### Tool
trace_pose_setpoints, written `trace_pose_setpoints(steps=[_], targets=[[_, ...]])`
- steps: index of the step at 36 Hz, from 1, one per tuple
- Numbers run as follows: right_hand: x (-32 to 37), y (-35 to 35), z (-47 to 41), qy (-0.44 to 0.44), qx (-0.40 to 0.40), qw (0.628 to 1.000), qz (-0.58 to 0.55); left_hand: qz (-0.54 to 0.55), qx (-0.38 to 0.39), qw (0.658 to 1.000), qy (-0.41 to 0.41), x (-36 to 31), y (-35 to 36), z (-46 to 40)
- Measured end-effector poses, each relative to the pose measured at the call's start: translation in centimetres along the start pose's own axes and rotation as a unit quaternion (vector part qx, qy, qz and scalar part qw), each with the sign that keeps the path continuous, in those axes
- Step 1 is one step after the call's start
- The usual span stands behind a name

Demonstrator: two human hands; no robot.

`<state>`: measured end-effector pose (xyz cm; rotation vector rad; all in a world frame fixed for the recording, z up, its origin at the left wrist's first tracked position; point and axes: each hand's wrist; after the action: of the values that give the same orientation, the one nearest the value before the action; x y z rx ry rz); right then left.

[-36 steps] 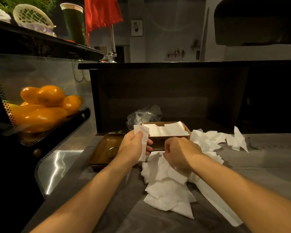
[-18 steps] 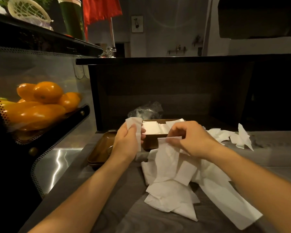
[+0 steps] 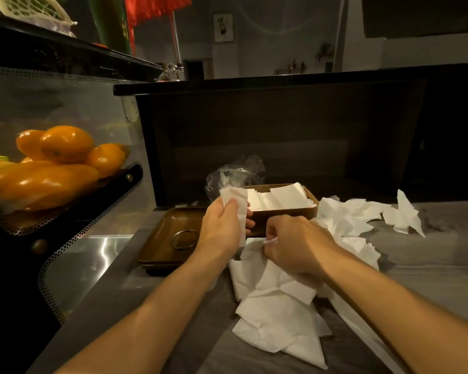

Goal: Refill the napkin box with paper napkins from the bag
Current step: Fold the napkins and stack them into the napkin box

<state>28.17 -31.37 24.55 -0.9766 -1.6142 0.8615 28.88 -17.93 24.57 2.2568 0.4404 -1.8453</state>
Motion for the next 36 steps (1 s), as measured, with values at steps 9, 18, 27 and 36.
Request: trace_pose_setpoints(steps=[9, 18, 27, 36], targets=[[-1.0, -2.0, 0.4, -0.024, -0.037, 0.962, -0.27, 0.024, -0.017, 1.0, 0.003, -0.8, -1.4, -0.3], [-2.7, -5.1, 0.2, 0.014, 0.003, 0.893, -0.449, 0.061, 0.075, 0.995, -0.038, -1.7, -2.4, 1.1], [-3.0, -4.8, -0.4, 0.101, 0.041, 0.89, -0.443, 0.049, 0.131, 0.989, -0.054, -1.7, -1.7, 2.1], [-2.8, -5.5, 0.4, 0.091, 0.116, 0.901, -0.407, -0.02, 0.144, 0.989, 0.0, -1.4, -2.1, 2.5]])
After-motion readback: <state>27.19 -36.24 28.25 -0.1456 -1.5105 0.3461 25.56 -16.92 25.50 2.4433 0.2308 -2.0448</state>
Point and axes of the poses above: each hand's wrist, its own z-axis away from the middle knuckle, its own y-axis out of the palm, x = y × z, and after that the axes turned 7 degrees about -x, right-handed
